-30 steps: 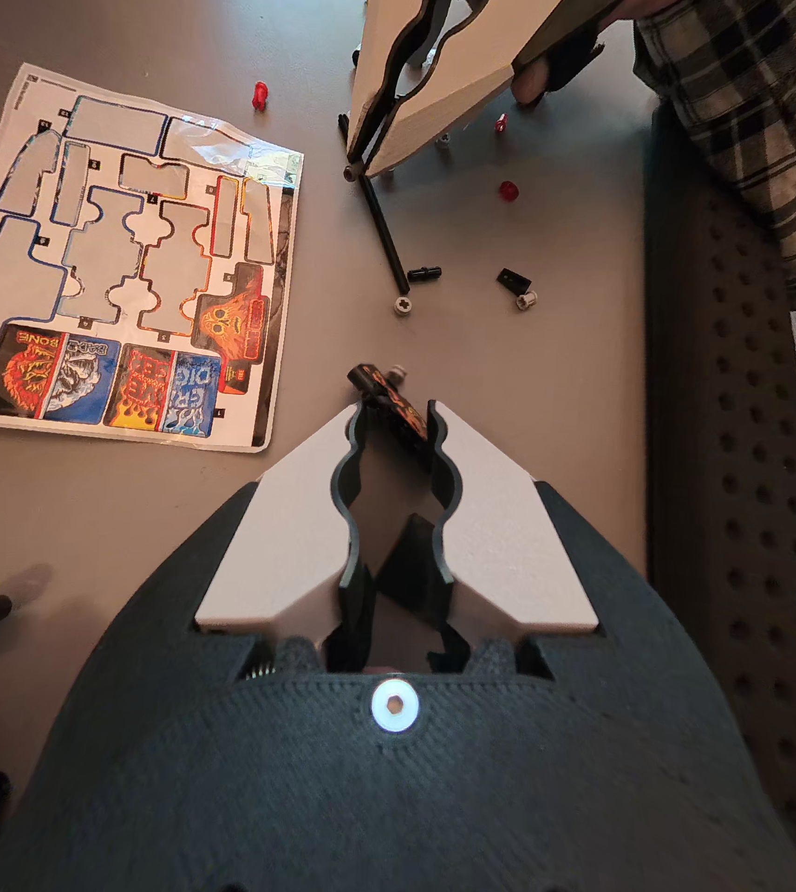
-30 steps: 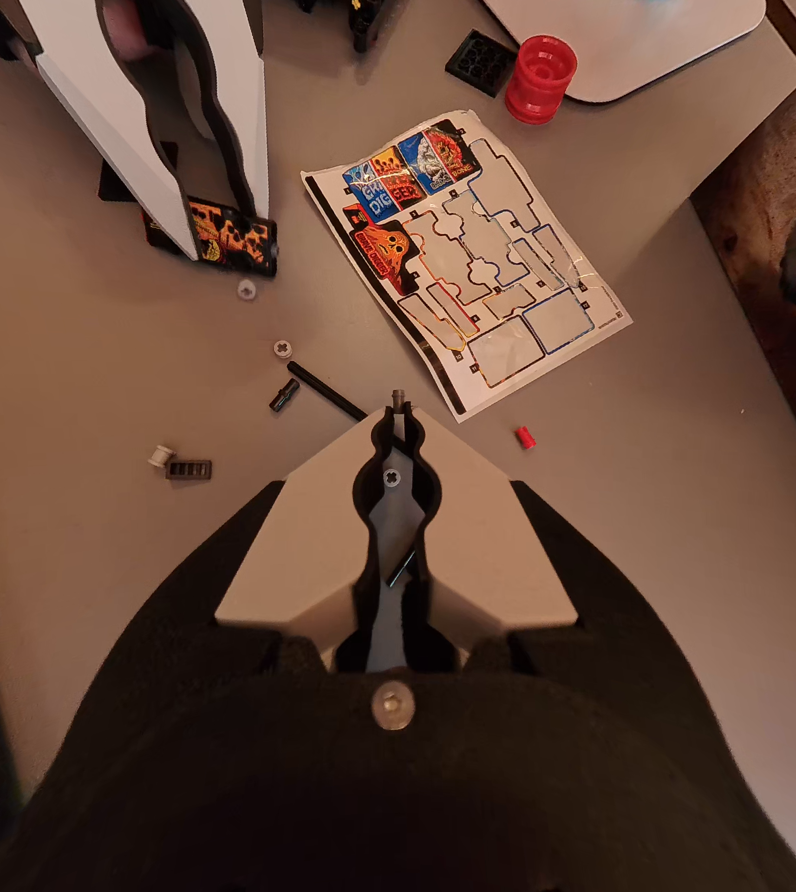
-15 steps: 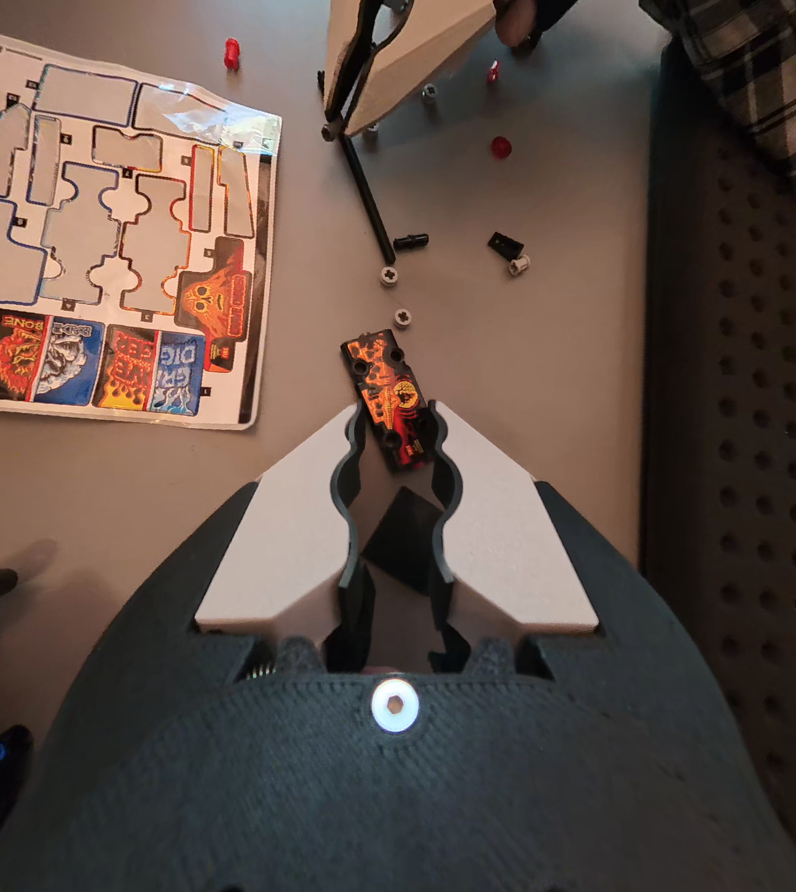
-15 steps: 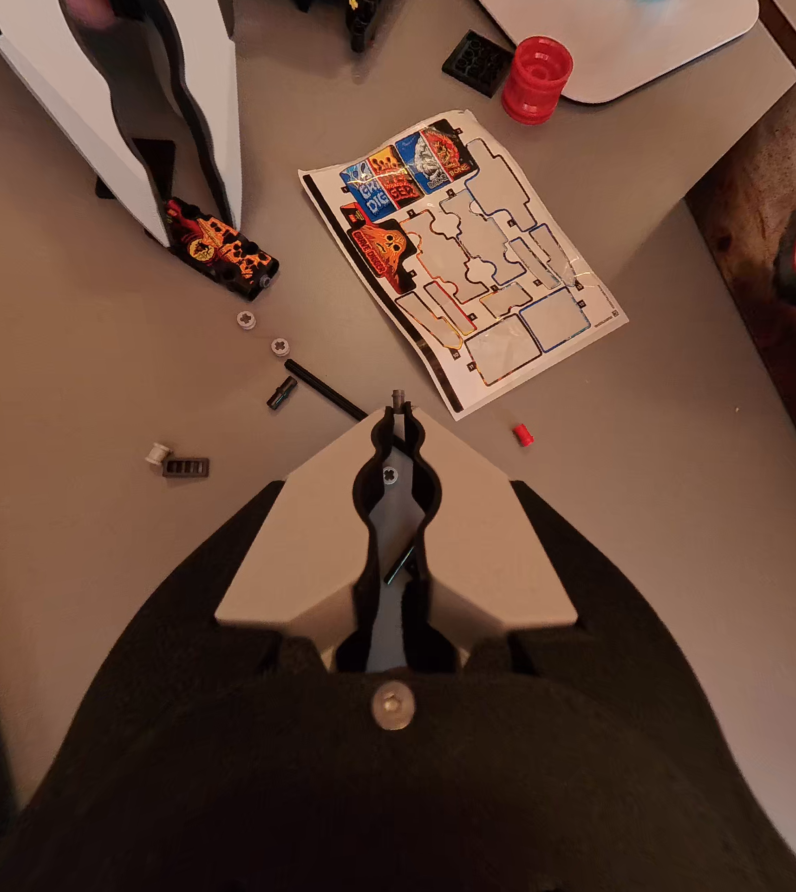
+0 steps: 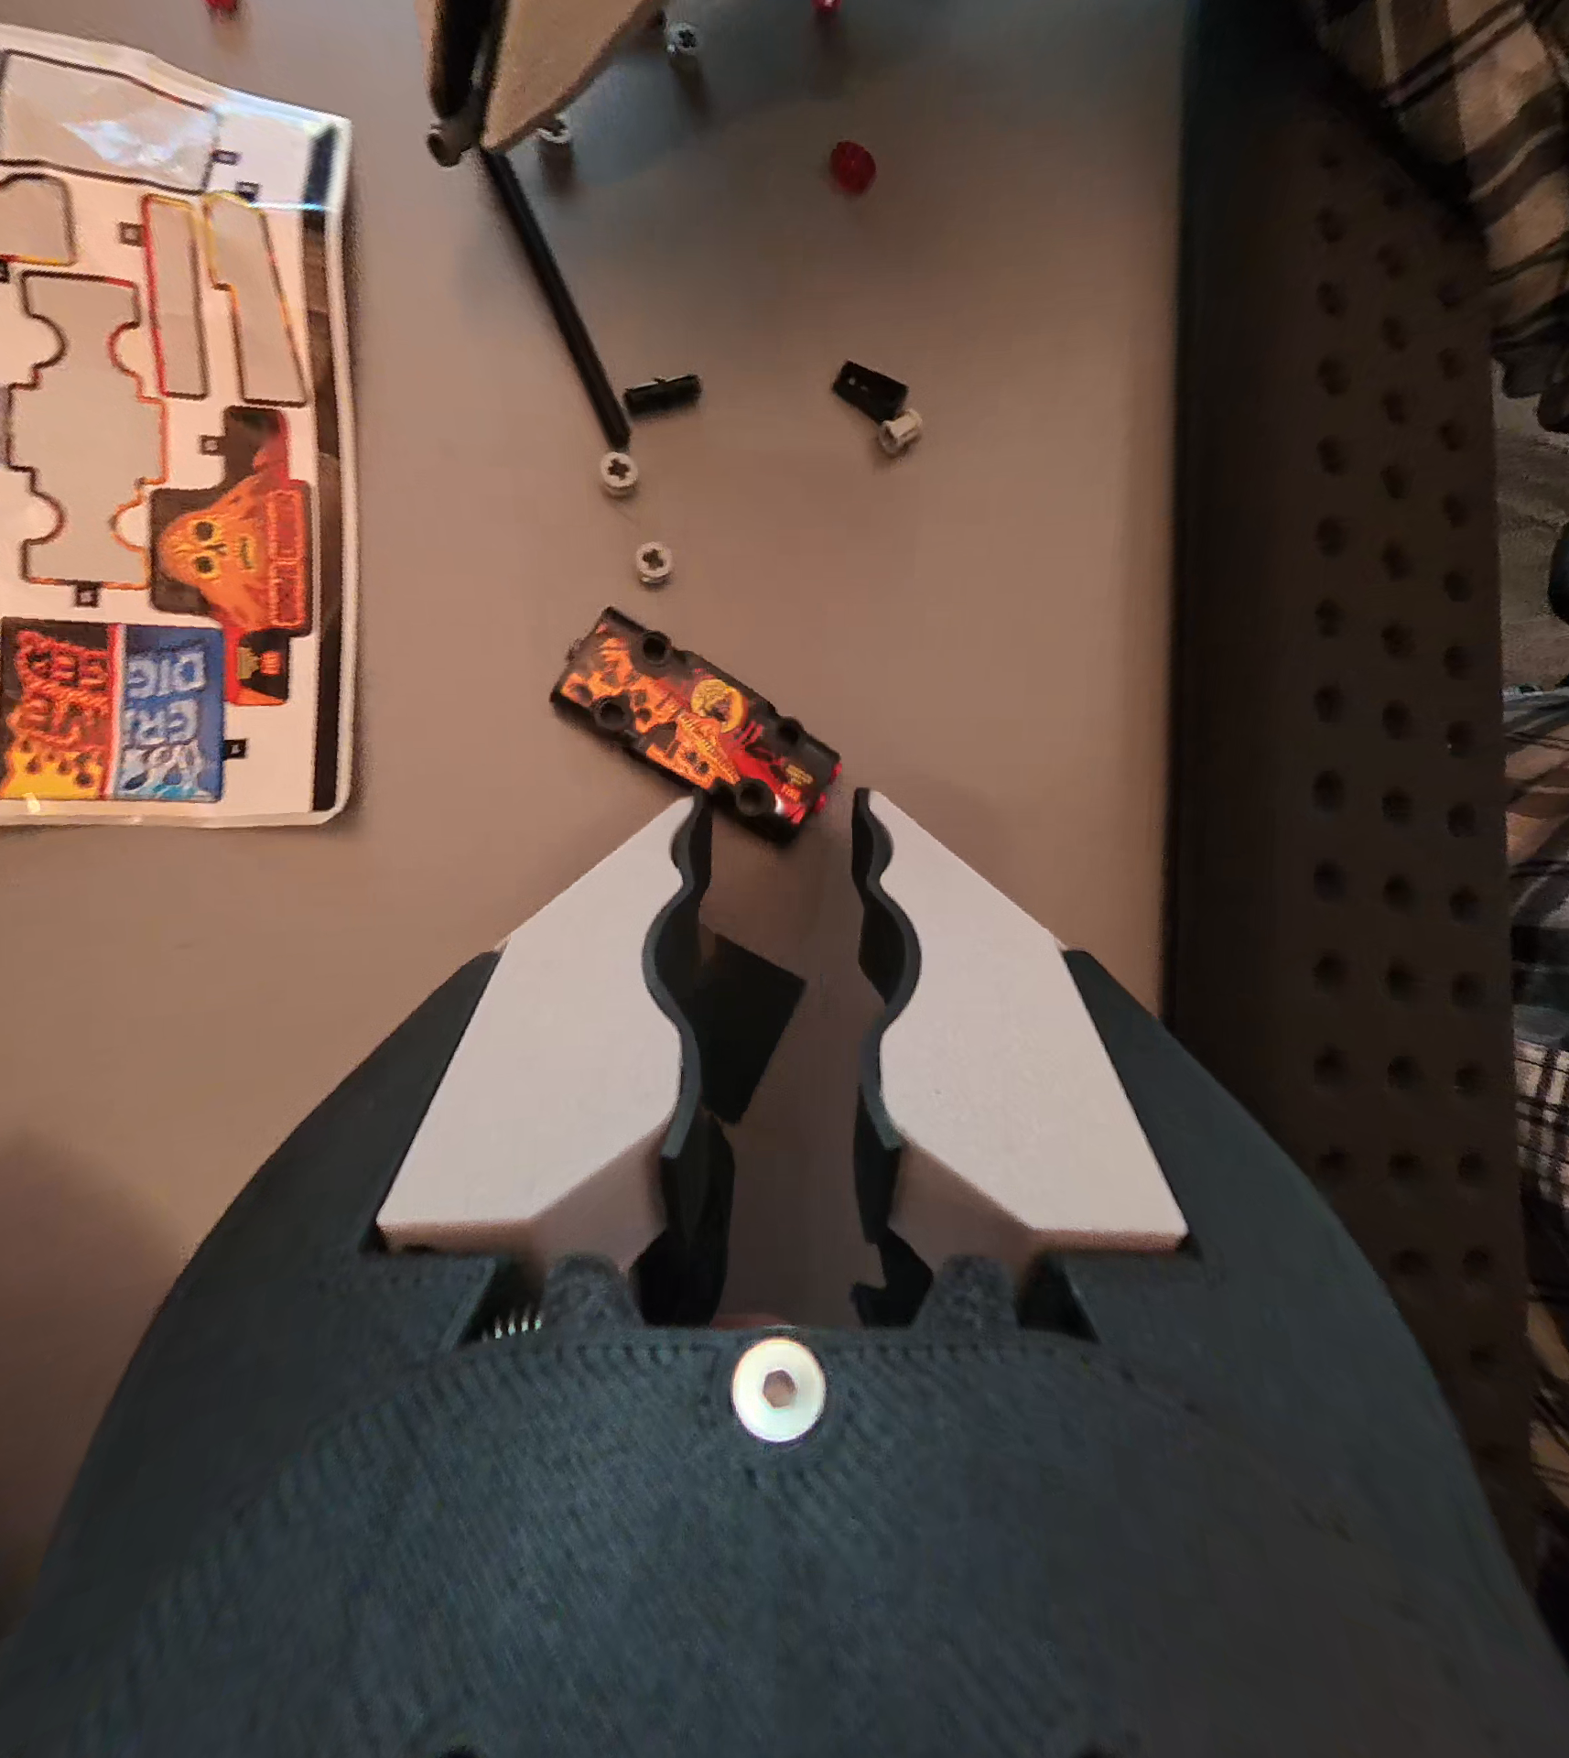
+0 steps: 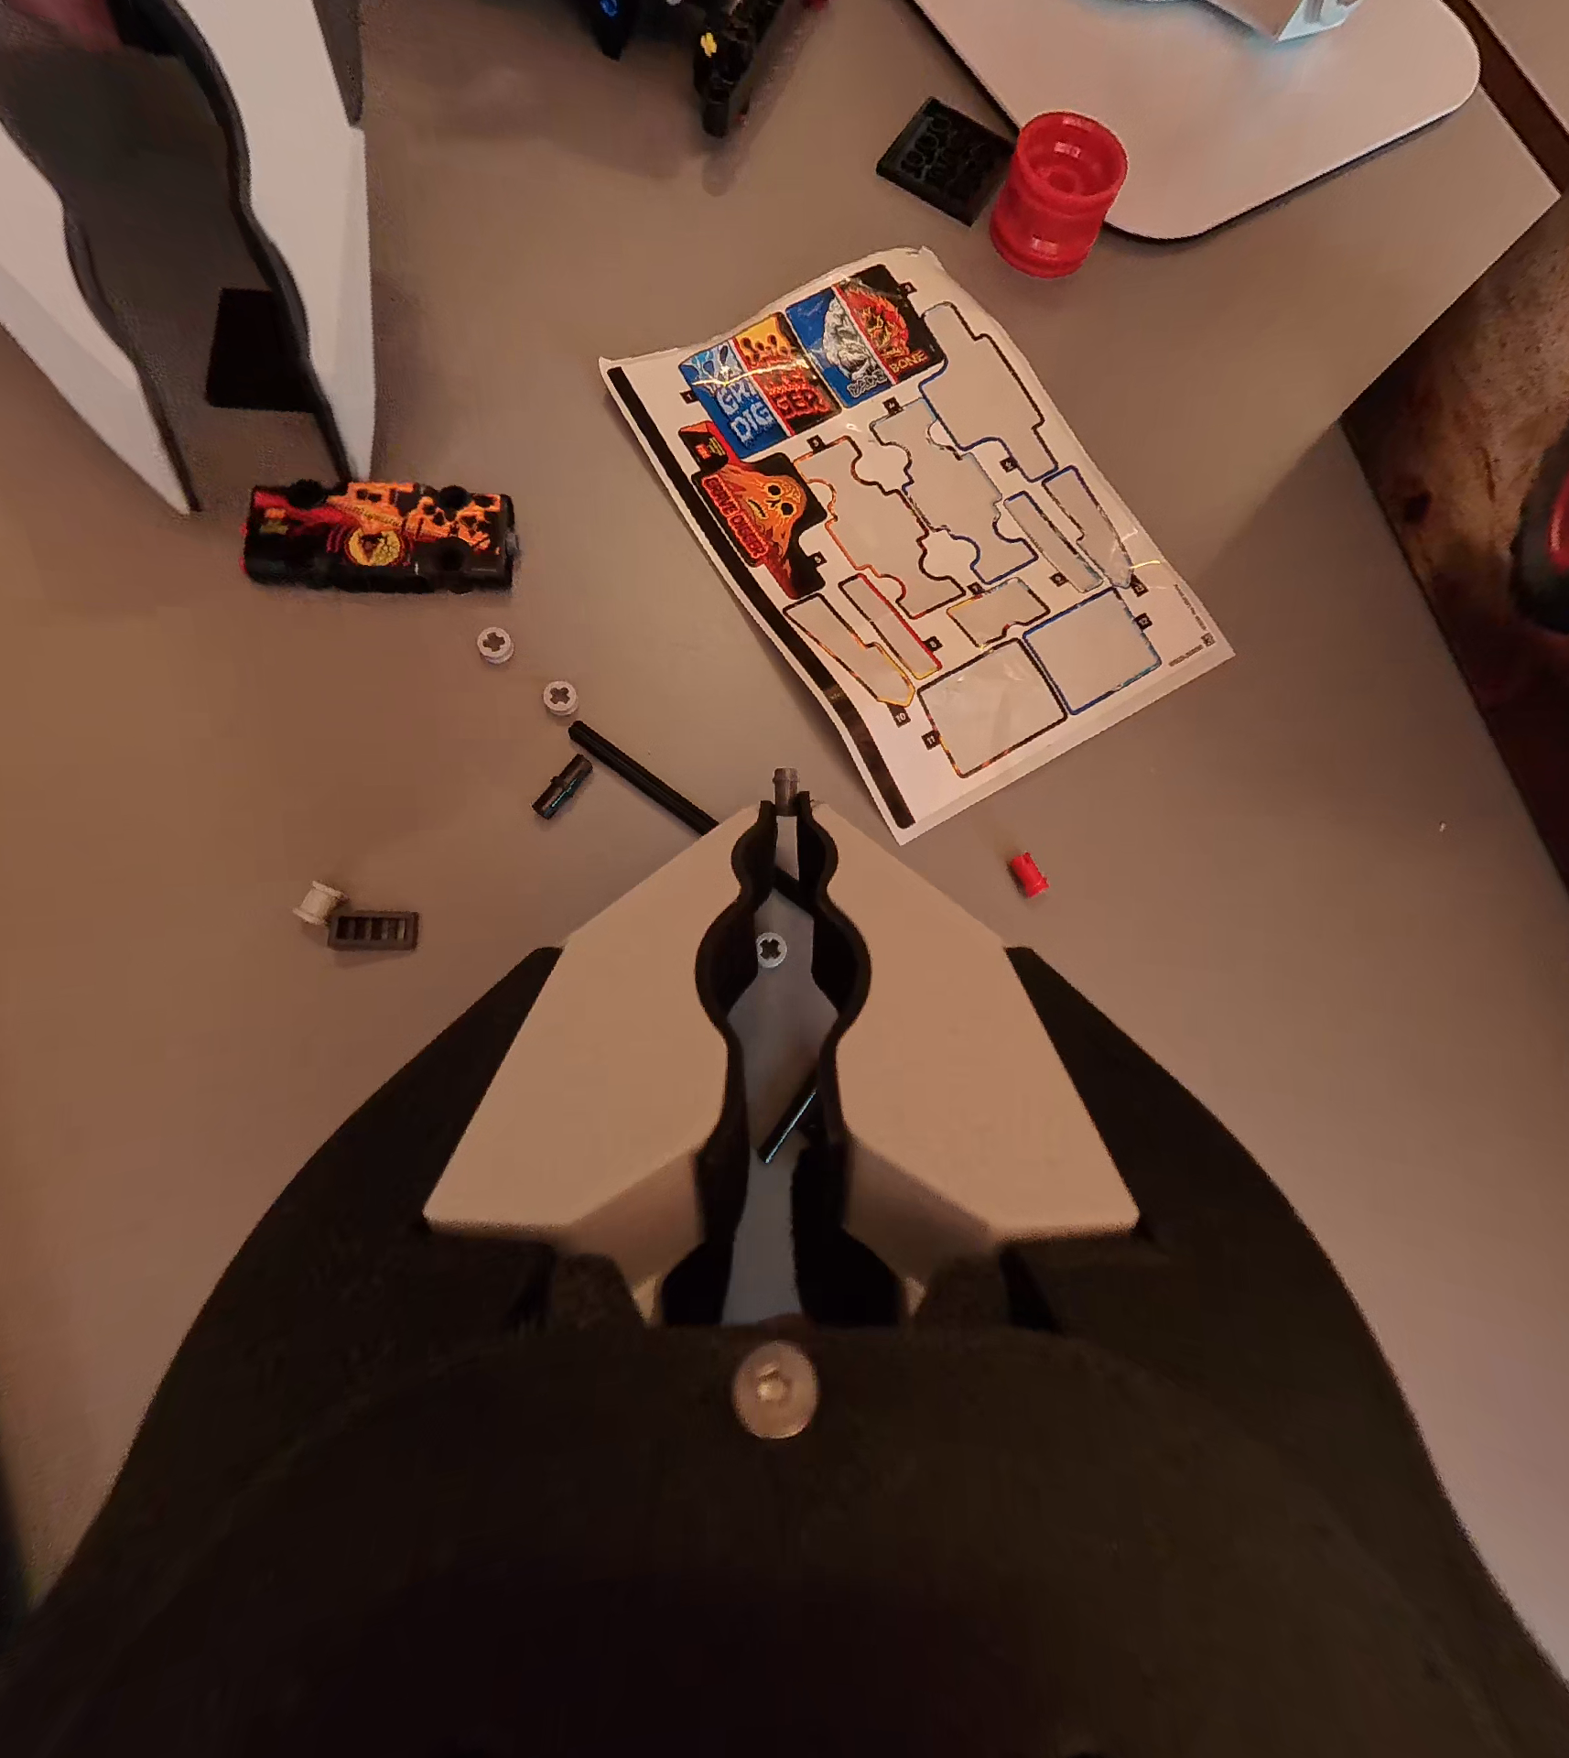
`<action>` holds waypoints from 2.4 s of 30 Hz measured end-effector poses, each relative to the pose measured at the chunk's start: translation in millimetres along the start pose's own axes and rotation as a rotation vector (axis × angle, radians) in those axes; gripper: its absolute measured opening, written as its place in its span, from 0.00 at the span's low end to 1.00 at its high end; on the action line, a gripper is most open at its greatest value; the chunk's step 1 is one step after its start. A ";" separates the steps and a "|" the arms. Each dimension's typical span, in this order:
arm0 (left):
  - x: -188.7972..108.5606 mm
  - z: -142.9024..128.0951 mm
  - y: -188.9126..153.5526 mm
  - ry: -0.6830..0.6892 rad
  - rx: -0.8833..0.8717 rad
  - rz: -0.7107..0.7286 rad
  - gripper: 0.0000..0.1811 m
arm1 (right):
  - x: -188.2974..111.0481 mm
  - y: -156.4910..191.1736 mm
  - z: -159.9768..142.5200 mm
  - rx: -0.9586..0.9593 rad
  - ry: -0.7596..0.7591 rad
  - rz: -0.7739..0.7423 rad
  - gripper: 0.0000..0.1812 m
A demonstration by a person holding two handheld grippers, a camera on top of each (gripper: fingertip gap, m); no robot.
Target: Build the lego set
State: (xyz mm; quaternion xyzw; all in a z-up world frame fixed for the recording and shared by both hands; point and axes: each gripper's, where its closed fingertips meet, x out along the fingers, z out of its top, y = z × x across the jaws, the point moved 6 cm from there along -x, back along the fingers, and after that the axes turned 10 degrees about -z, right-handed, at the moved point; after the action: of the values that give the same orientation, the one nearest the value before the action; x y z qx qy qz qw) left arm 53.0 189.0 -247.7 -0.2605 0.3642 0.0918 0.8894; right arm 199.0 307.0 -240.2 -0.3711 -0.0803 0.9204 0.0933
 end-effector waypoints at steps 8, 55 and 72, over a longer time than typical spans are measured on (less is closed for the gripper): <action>11.0 5.1 -18.0 0.003 0.081 -0.071 0.15 | 2.2 0.1 -1.1 0.000 0.007 0.000 0.00; 0.1 0.2 -8.8 0.091 0.272 0.176 0.26 | 2.1 -1.9 -1.9 -0.009 0.002 -0.016 0.01; 4.5 26.3 -0.4 -0.077 0.181 0.255 0.21 | -5.3 4.2 13.1 -0.005 -0.089 0.018 0.01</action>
State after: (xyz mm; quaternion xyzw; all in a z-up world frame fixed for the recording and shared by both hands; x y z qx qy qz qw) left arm 72.2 202.5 -234.9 -0.1270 0.3670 0.1807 0.9036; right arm 193.0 300.7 -228.2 -0.3310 -0.0834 0.9365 0.0805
